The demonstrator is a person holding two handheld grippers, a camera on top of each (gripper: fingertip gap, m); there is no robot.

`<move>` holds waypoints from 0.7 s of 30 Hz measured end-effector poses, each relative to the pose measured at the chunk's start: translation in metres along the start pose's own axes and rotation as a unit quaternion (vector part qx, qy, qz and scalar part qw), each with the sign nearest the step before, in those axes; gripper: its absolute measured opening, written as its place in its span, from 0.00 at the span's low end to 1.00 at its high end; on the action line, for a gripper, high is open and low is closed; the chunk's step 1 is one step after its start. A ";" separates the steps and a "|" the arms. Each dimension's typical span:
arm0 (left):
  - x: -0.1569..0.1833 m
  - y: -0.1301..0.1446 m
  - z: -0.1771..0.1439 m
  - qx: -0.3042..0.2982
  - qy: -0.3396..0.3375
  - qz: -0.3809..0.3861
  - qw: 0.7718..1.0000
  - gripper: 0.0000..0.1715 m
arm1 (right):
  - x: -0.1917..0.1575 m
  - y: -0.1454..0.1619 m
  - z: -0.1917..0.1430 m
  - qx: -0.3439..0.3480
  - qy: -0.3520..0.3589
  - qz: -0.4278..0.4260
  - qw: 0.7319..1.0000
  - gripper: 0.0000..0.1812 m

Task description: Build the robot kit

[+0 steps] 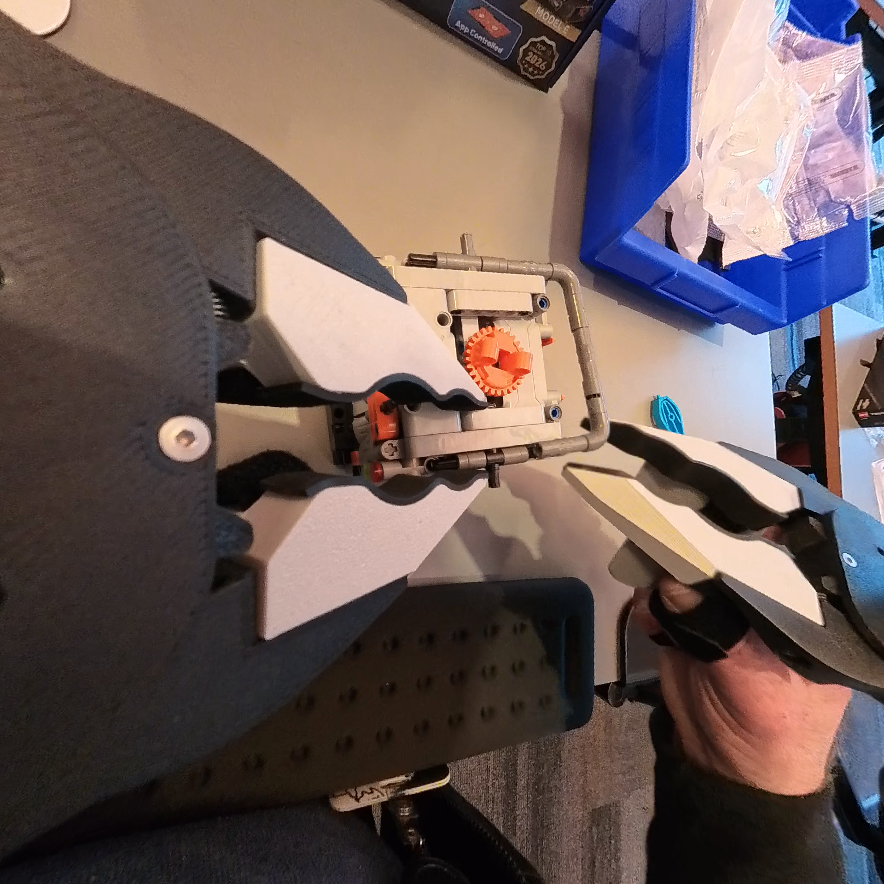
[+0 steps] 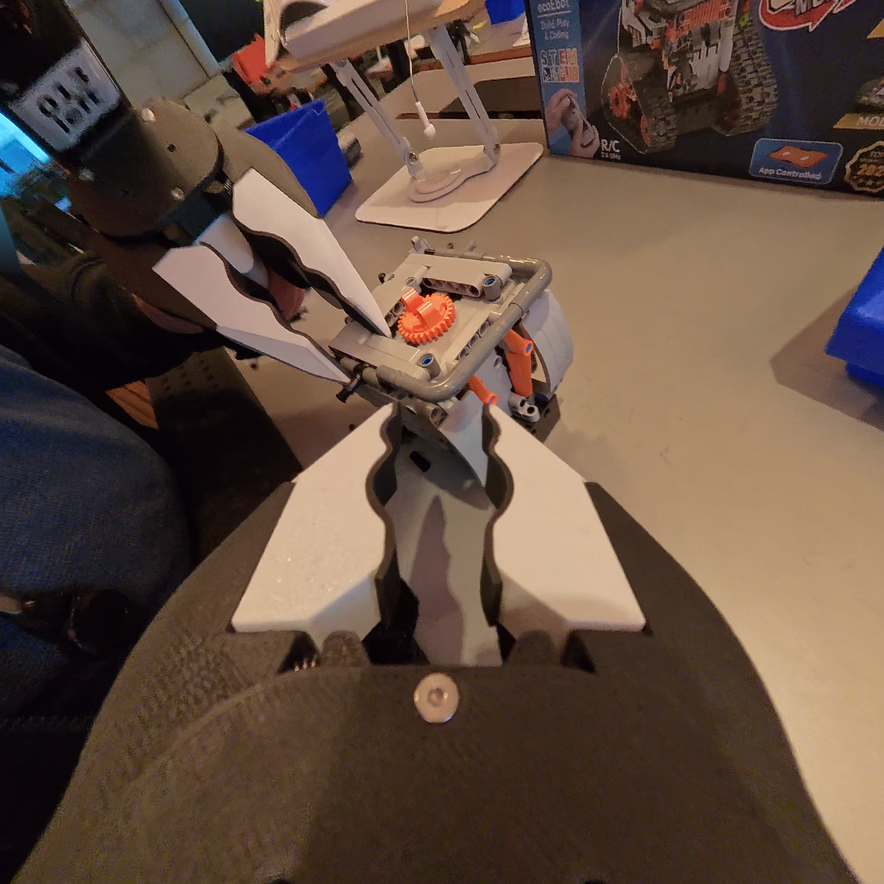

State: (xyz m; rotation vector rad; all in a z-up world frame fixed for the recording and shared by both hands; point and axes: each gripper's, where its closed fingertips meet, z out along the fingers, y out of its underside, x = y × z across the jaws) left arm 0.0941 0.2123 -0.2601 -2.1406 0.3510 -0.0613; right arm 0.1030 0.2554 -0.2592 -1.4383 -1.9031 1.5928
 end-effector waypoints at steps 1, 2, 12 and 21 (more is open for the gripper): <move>0.000 0.000 0.000 0.000 0.000 0.000 1.000 0.13 | -0.003 -0.003 -0.001 0.007 -0.011 0.012 1.000 0.20; 0.000 0.000 0.000 0.001 0.000 0.000 1.000 0.13 | -0.005 -0.006 -0.001 0.013 -0.016 0.018 1.000 0.20; -0.001 0.000 0.000 0.002 0.003 -0.002 1.000 0.13 | -0.004 -0.008 0.007 0.017 -0.034 0.038 0.999 0.13; 0.000 0.000 0.000 0.002 0.007 -0.002 1.000 0.13 | -0.002 -0.006 0.005 0.012 -0.047 0.016 0.999 0.13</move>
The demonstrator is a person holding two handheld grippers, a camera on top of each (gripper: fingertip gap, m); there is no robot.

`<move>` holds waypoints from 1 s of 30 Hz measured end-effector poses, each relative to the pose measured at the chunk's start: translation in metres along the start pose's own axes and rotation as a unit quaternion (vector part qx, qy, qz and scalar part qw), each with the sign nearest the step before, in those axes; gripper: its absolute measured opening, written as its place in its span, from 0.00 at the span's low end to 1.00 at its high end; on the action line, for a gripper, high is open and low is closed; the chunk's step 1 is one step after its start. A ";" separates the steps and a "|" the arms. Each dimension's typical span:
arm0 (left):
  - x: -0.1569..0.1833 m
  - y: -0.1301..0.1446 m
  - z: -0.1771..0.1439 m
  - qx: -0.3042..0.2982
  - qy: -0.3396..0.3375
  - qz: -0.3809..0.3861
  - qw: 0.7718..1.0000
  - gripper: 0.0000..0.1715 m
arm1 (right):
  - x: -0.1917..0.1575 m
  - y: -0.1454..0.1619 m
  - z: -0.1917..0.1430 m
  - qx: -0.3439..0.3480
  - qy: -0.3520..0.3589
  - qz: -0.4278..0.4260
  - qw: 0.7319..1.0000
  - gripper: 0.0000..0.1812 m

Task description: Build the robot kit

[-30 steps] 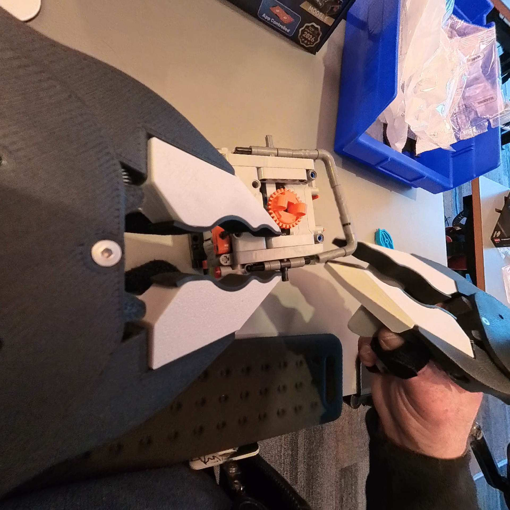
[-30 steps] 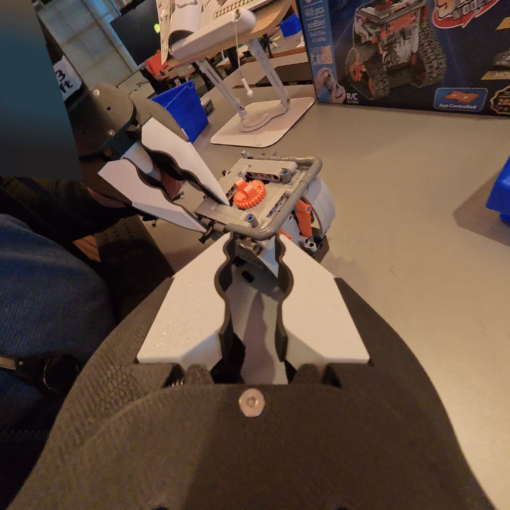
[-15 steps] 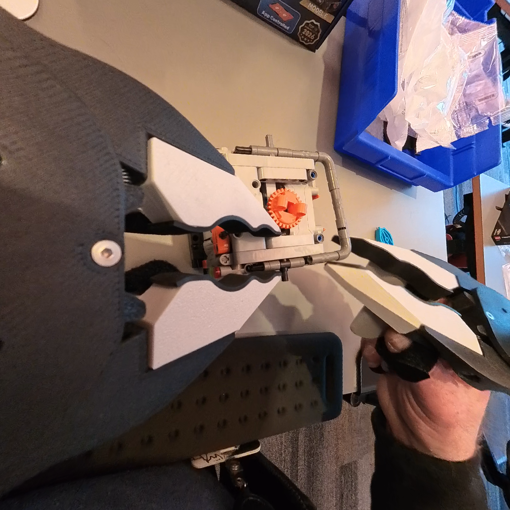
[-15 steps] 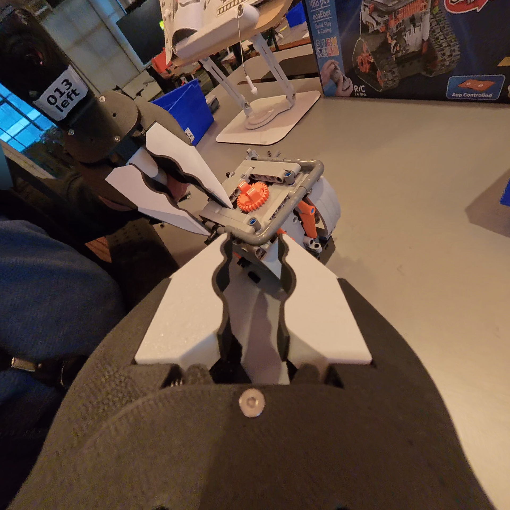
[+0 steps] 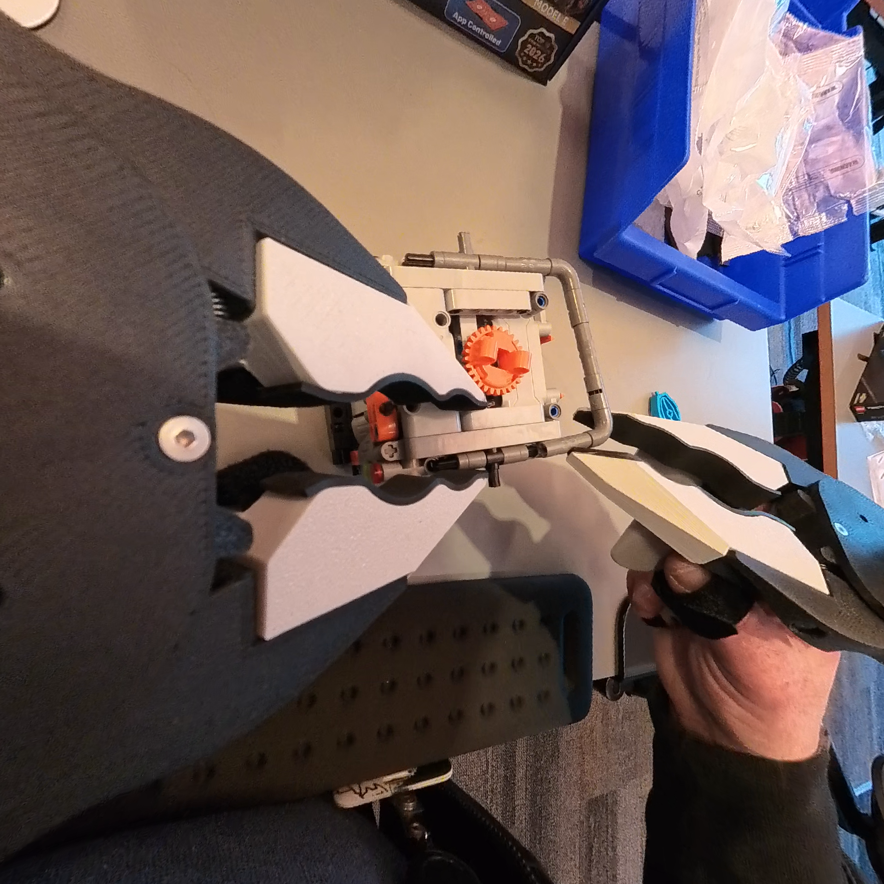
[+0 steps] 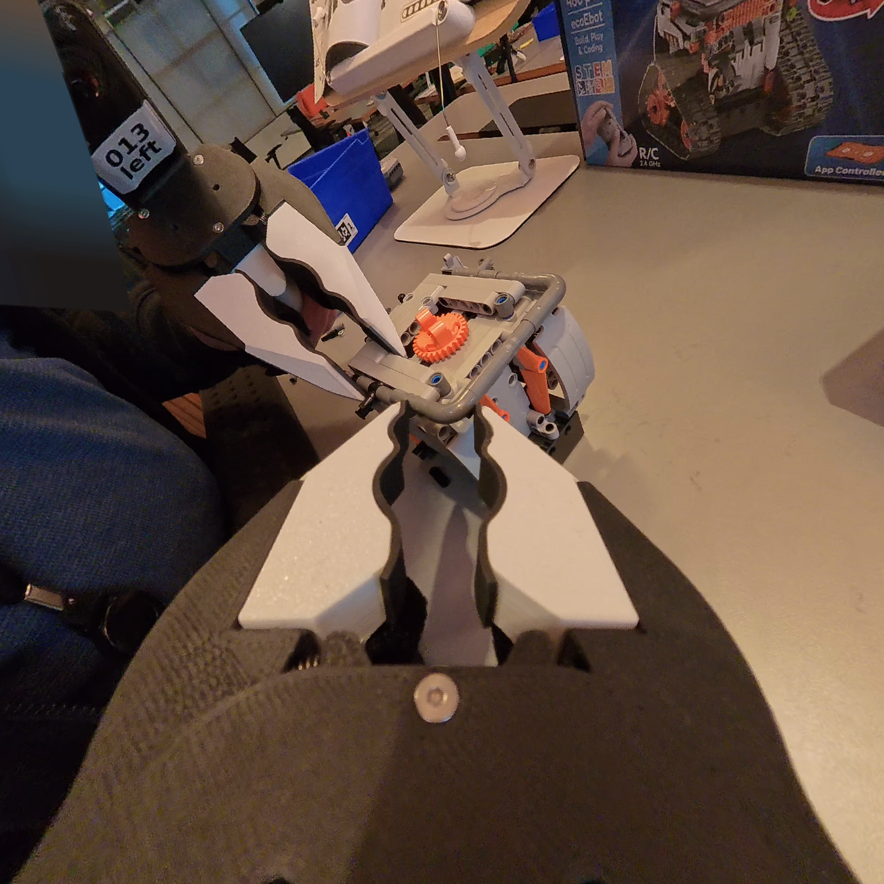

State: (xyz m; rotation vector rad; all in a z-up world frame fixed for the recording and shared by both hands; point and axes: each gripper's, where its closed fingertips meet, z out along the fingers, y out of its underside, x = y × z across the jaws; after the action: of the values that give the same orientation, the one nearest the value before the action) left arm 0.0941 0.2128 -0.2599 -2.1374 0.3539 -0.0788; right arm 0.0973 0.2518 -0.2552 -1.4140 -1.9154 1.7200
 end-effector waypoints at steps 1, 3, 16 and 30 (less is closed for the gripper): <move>0.000 0.000 0.000 0.000 0.001 -0.001 1.000 0.13 | 0.001 0.001 0.000 -0.001 0.001 -0.003 1.000 0.13; 0.000 0.000 0.000 0.002 0.003 -0.002 1.000 0.13 | 0.003 0.005 0.000 -0.008 0.005 -0.007 1.000 0.12; 0.000 0.000 0.001 0.006 0.009 -0.009 1.000 0.13 | 0.003 0.004 0.003 0.012 0.008 0.010 1.000 0.12; -0.001 -0.001 0.002 0.013 0.020 -0.019 1.000 0.13 | 0.006 0.002 0.007 0.017 0.053 -0.118 0.991 0.18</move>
State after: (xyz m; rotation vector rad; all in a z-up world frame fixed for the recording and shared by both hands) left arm 0.0940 0.2151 -0.2606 -2.1203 0.3348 -0.1466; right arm 0.0907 0.2514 -0.2612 -1.1859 -1.8999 1.5313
